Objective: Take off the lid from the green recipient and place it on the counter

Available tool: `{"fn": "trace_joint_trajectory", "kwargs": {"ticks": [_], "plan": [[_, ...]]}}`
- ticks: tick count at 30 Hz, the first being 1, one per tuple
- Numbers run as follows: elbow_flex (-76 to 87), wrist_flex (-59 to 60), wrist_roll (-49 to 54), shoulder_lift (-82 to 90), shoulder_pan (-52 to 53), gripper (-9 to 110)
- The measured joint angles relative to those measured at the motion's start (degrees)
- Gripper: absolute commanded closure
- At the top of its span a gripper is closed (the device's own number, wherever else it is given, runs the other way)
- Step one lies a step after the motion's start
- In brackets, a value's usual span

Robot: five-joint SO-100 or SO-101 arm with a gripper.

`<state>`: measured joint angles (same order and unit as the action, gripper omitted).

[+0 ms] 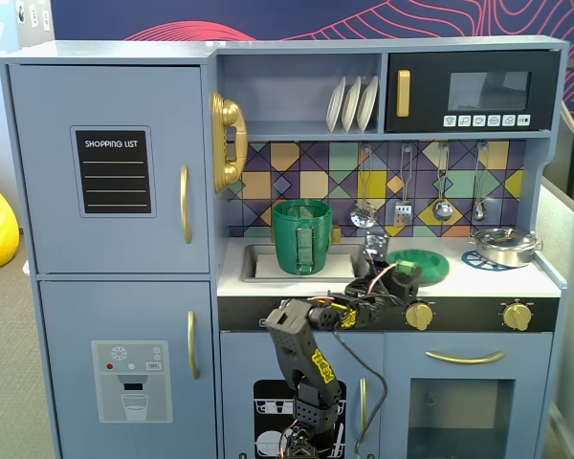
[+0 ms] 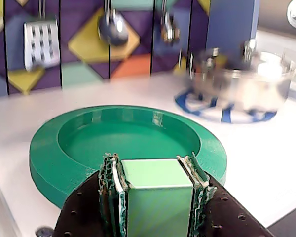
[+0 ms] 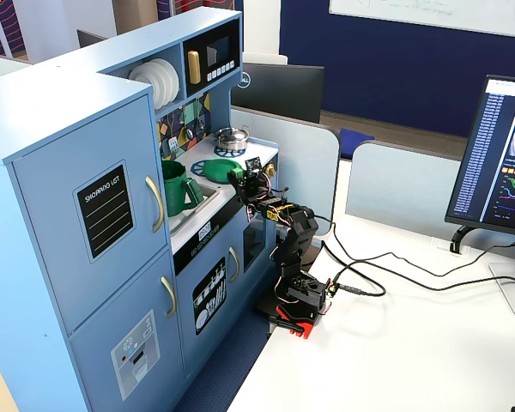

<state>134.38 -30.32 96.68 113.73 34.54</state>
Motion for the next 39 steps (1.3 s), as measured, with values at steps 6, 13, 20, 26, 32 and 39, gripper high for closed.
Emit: {"fn": "trace_joint_trajectory", "kwargs": {"ticks": [6,13,20,26,32,39], "plan": [[-1.76,-1.85,0.00,-2.90,0.00,101],[-1.85,-2.02,-1.32,-3.08,0.26,78],[-1.93,-1.23,-4.83,-1.49,0.26,71],[-1.93,10.72,-5.36,11.87,-1.67,73],[-1.93,38.41,-5.36,34.37,-3.43,75],[3.96,67.24,-0.35,58.18,-12.22,74]]}}
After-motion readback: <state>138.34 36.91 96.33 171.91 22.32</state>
